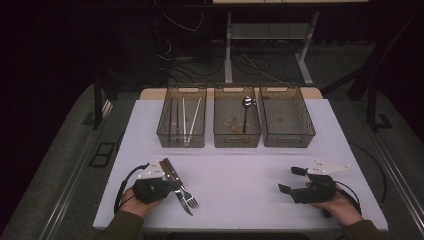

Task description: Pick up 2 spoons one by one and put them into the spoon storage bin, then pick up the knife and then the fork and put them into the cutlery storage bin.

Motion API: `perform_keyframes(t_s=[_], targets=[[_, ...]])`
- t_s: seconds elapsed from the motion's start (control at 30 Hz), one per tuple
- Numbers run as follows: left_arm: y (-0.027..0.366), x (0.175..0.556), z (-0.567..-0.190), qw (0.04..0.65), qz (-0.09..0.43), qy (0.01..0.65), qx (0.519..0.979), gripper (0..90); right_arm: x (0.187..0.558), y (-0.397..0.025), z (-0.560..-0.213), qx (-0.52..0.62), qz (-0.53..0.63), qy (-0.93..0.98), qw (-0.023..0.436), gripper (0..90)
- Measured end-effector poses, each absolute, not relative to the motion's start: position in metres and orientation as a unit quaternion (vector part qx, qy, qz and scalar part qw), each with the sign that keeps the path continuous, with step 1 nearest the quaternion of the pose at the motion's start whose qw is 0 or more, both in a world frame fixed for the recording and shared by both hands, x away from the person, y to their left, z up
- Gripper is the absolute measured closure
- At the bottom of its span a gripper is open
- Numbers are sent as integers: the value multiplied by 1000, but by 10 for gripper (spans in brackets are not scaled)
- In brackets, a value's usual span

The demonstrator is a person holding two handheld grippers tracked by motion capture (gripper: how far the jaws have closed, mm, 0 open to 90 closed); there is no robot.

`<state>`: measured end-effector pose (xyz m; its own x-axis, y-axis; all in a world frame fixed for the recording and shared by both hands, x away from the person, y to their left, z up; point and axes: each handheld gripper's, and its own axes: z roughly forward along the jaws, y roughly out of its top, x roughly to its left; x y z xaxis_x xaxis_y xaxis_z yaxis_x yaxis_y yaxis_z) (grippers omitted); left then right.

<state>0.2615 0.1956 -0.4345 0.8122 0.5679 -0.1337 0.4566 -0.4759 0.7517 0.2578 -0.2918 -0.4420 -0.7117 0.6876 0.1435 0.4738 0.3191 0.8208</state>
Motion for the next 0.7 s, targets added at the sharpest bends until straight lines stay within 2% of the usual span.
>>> perform_keyframes(t_s=[0.3, 0.7], targets=[[208, 255, -443, 395, 54, 312, 862, 889, 257, -289, -442, 355, 458, 806, 118, 186], [197, 257, -448, 389, 32, 294, 873, 890, 258, -288, -442, 357, 456, 807, 118, 185]])
